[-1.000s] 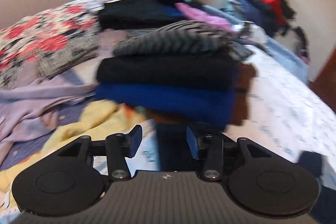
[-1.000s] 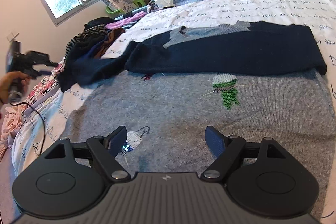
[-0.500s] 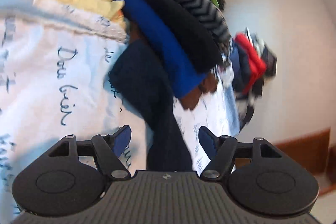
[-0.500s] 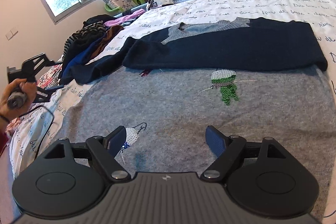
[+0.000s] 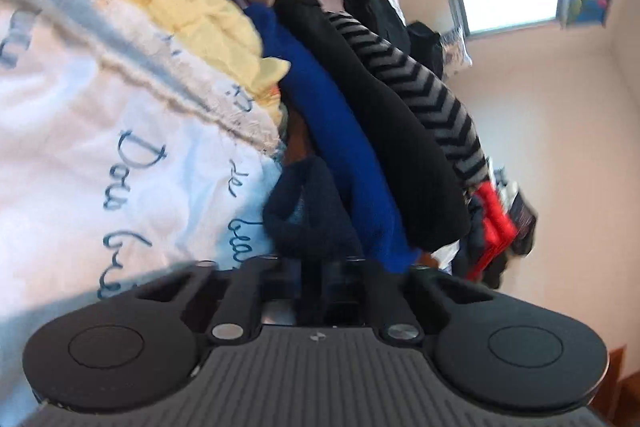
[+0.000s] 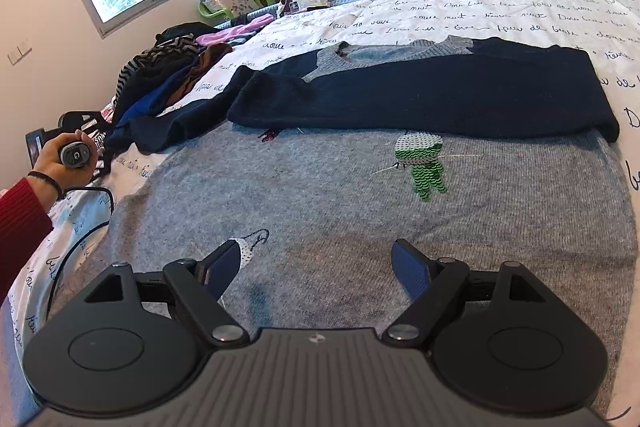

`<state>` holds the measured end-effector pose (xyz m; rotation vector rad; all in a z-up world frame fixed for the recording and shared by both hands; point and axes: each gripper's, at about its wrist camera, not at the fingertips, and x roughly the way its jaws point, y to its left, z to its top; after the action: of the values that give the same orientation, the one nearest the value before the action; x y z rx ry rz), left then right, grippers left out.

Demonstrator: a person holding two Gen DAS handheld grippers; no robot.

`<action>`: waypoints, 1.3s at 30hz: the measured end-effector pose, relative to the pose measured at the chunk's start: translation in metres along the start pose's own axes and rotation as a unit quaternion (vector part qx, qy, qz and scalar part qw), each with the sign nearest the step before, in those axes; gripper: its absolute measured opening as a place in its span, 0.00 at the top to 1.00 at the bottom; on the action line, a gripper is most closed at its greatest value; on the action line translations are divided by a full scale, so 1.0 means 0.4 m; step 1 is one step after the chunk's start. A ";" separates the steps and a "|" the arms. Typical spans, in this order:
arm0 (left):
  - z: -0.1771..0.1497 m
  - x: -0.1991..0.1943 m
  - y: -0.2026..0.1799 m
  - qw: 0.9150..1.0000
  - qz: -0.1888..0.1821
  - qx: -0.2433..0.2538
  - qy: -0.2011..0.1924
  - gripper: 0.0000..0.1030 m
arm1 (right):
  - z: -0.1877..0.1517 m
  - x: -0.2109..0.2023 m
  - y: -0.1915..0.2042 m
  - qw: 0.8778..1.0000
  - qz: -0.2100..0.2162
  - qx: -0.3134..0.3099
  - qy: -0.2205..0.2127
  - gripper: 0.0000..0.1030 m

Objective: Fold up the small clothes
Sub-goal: 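Lift the held sleeve with the left gripper and carry it across the sweater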

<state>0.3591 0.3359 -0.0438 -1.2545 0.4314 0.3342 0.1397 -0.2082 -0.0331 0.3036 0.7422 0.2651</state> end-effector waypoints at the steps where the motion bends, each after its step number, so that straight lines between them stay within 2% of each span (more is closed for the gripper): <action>1: 0.000 -0.006 -0.008 1.000 -0.006 0.019 -0.002 0.94 | -0.001 -0.001 -0.001 1.000 0.000 0.001 0.000 0.19; 3: -0.002 -0.032 -0.042 0.996 -0.004 0.082 -0.020 0.94 | 0.000 -0.005 -0.005 1.000 0.002 0.005 -0.001 0.19; 5: -0.006 -0.065 -0.087 0.987 0.000 0.152 -0.048 0.94 | 0.002 -0.006 -0.009 1.000 0.002 0.009 -0.001 0.19; 7: 0.000 -0.105 -0.133 0.977 0.003 0.199 -0.078 0.94 | 0.003 -0.011 -0.013 1.000 0.002 0.012 -0.003 0.19; 10: 0.025 -0.163 -0.192 0.965 0.008 0.232 -0.123 0.94 | 0.002 -0.020 -0.019 1.000 0.002 0.016 -0.007 0.19; 13: 0.046 -0.212 -0.245 0.946 0.028 0.271 -0.177 0.94 | -0.001 -0.029 -0.027 1.000 0.004 0.023 -0.011 0.19; 15: 0.053 -0.221 -0.273 0.933 0.052 0.296 -0.197 0.94 | -0.003 -0.033 -0.032 1.000 0.005 0.026 -0.012 0.19; 17: 0.053 -0.228 -0.289 0.931 0.066 0.297 -0.203 0.94 | -0.004 -0.040 -0.040 0.999 0.006 0.030 -0.012 0.19; 20: 0.012 -0.246 -0.321 0.926 0.047 0.320 -0.196 0.94 | -0.002 -0.049 -0.046 0.999 0.009 0.035 -0.016 0.19; 26: -0.210 -0.278 -0.409 0.900 -0.051 0.407 -0.144 0.94 | 0.012 -0.064 -0.070 0.998 0.001 0.048 -0.029 0.19; 32: -0.449 -0.317 -0.477 0.862 -0.139 0.474 -0.112 0.94 | 0.003 -0.089 -0.104 0.997 -0.003 0.065 -0.037 0.19; 37: -0.612 -0.338 -0.503 0.850 -0.201 0.483 -0.057 0.94 | -0.002 -0.105 -0.133 0.996 -0.008 0.082 -0.042 0.19; 39: -0.675 -0.339 -0.504 0.842 -0.217 0.492 -0.036 0.94 | -0.003 -0.111 -0.146 0.995 -0.010 0.087 -0.046 0.19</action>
<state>0.3005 0.0192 0.1238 -0.2909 0.1806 -0.2328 0.1148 -0.2772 -0.0275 0.4712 0.6788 0.1664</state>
